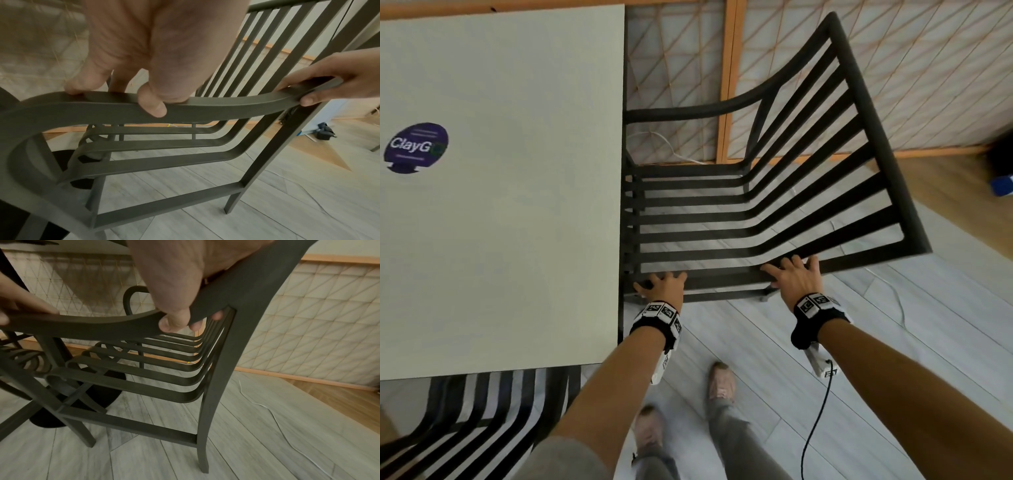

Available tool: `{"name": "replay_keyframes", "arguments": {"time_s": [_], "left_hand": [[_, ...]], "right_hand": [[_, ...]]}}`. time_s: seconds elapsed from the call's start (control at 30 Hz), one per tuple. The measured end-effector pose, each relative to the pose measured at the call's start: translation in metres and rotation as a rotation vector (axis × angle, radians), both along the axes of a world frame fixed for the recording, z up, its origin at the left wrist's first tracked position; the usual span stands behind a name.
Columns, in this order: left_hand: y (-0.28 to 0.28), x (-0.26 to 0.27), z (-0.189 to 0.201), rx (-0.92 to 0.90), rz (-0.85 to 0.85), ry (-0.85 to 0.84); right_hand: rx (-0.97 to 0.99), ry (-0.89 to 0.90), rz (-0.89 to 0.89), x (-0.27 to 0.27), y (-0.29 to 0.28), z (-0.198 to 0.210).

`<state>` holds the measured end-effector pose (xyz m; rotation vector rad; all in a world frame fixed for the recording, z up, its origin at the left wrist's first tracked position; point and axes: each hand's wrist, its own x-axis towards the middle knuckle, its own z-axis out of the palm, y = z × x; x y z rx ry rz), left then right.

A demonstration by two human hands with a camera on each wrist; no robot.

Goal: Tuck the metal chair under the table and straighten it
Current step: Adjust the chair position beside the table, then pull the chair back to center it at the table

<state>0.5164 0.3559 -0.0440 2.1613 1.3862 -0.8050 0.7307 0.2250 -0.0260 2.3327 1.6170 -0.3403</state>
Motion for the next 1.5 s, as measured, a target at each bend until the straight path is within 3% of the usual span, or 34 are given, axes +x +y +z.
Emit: {"name": "replay_keyframes", "arguments": {"time_s": [0.17, 0.3, 0.43, 0.57, 0.63, 0.87, 1.1, 1.2, 1.3, 1.5], "left_hand": [[-0.003, -0.003, 0.004, 0.088, -0.013, -0.035], [-0.025, -0.015, 0.014, 0.204, -0.118, -0.179], [-0.051, -0.029, 0.039, 0.109, -0.169, -0.334], [-0.075, -0.051, 0.091, -0.023, -0.184, -0.573], [-0.089, -0.076, 0.118, -0.047, -0.218, -0.616], [-0.115, -0.220, 0.185, -0.032, -0.408, -0.435], [-0.129, -0.397, 0.235, -0.112, -0.378, -0.329], [-0.131, -0.465, 0.238, -0.134, -0.418, -0.209], [-0.134, -0.516, 0.228, -0.099, -0.427, -0.199], [-0.136, -0.595, 0.204, -0.086, -0.201, -0.228]], "right_hand": [[0.015, -0.020, 0.026, 0.001, 0.005, -0.003], [0.027, -0.062, 0.037, -0.002, 0.000, 0.001], [0.047, -0.079, 0.102, -0.031, -0.003, 0.006], [0.055, -0.081, 0.137, -0.075, -0.015, 0.006], [0.044, -0.084, 0.133, -0.103, -0.026, 0.007], [0.135, -0.015, 0.077, -0.251, -0.065, 0.022], [0.094, 0.188, 0.095, -0.427, -0.116, 0.030], [0.095, 0.300, 0.100, -0.483, -0.133, 0.040], [0.113, 0.394, 0.019, -0.516, -0.144, 0.050], [0.326, 0.610, -0.145, -0.539, -0.144, 0.068]]}}
